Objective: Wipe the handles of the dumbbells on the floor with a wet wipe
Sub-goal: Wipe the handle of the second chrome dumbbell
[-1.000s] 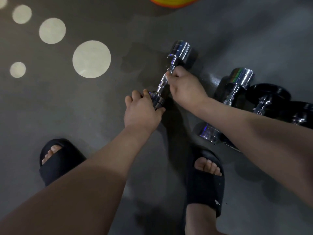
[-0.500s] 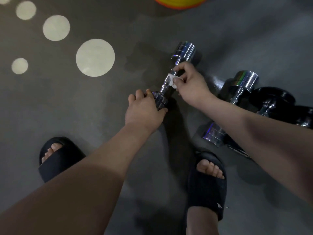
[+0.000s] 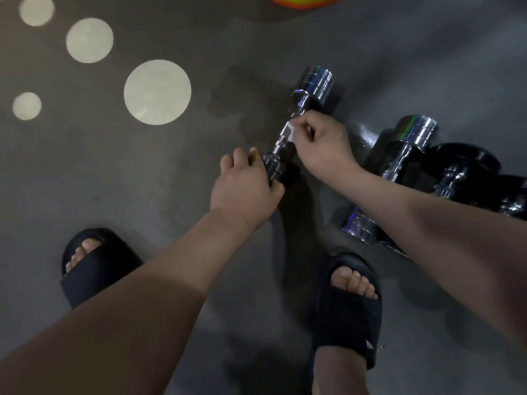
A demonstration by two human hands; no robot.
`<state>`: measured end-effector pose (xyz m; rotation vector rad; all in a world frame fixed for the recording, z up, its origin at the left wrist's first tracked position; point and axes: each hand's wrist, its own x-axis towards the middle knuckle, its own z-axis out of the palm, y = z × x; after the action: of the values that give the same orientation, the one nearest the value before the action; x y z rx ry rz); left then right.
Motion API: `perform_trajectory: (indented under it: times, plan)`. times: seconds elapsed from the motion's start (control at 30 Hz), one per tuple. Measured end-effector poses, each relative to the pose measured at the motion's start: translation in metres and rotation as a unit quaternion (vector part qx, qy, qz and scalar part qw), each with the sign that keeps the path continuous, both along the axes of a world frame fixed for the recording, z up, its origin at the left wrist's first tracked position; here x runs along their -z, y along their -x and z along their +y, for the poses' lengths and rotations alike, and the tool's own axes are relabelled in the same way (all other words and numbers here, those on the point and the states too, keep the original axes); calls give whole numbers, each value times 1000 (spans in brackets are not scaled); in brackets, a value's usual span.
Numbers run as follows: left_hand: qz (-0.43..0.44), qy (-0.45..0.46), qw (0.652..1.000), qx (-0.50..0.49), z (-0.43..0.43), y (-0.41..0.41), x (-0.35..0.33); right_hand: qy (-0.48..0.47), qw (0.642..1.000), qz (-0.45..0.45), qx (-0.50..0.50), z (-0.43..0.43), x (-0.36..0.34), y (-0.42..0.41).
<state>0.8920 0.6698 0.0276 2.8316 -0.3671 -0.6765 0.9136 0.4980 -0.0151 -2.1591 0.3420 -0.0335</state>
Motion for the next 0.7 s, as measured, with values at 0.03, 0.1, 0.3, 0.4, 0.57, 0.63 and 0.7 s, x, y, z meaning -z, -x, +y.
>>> perform_trajectory:
  times: [0.03, 0.1, 0.3, 0.4, 0.57, 0.63, 0.7]
  plan:
    - [-1, 1, 1000, 2, 0, 0, 1, 6, 1000, -2, -11, 0, 0, 3]
    - [-2, 6, 1000, 3, 2, -2, 3, 24, 998, -11, -51, -4, 1, 9]
    - [10, 47, 999, -4, 9, -6, 6, 61, 994, -26, -88, -18, 2, -4]
    - [21, 98, 994, -43, 8, -11, 3, 92, 994, -30, -43, -20, 2, -17]
    - [75, 115, 988, -72, 10, -23, 9, 126, 986, -87, -59, -9, 13, -4]
    - [90, 121, 985, -86, 8, -25, 10, 130, 976, -102, -140, -9, 13, 1]
    - [92, 120, 985, -88, 7, -26, 10, 136, 970, -94, -180, -15, 9, -4]
